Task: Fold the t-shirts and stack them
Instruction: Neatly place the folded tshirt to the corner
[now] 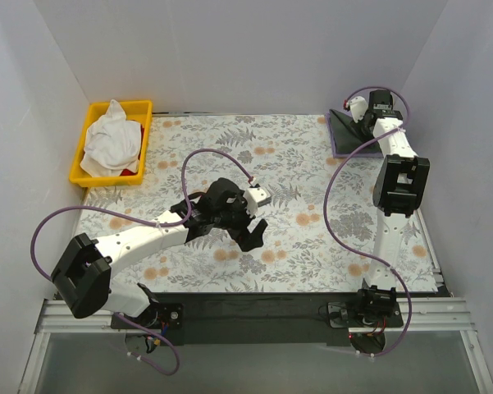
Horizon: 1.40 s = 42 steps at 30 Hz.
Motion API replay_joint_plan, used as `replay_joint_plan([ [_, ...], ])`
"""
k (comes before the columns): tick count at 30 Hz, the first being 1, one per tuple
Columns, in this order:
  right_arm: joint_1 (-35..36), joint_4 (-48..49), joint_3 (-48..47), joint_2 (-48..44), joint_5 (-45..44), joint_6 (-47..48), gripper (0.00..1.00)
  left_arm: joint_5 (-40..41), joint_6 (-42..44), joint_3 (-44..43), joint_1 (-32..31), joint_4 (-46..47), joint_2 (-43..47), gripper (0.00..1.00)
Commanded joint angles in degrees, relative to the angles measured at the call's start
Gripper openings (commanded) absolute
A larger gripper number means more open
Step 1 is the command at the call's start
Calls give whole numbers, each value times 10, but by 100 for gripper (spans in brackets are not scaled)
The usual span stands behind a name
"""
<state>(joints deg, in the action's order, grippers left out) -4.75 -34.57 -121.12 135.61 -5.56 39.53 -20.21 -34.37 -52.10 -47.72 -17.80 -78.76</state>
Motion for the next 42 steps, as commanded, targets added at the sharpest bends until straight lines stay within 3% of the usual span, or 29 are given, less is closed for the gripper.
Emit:
replay_joint_plan([
  [1,0,12,-31,-6,-22,15,31,-8,-2,-5,3,4,21,84],
  [4,-1,20,-31,-12,-30,21,24,-9,-1,-5,4,4,20,84],
  [5,0,22,-32,-14,-33,22,12,-10,-1,-6,4,5,19,84],
  [7,0,38,-32,-18,-40,27,1,-10,-2,-5,4,6,19,84],
  [15,0,129,-31,-14,-69,58,1,-9,-1,-7,4,2,17,84],
  [25,0,400,-13,17,-110,84,1,-10,-5,-11,9,-3,12,84],
  [30,-1,475,-34,58,-112,102,1,-14,-8,-8,15,-7,11,85],
  [31,0,496,-36,71,-116,111,4,-14,-8,-6,15,-7,10,85],
  [35,-1,541,-46,98,-130,137,36,-14,-10,-3,18,-9,11,85],
  [37,-3,555,-53,103,-143,139,46,-12,-13,-3,20,-9,12,85],
  [40,-7,567,-54,86,-153,130,50,-11,-20,-4,25,-9,17,85],
  [42,-8,566,-47,66,-157,101,62,-16,-25,-5,32,-13,22,86],
])
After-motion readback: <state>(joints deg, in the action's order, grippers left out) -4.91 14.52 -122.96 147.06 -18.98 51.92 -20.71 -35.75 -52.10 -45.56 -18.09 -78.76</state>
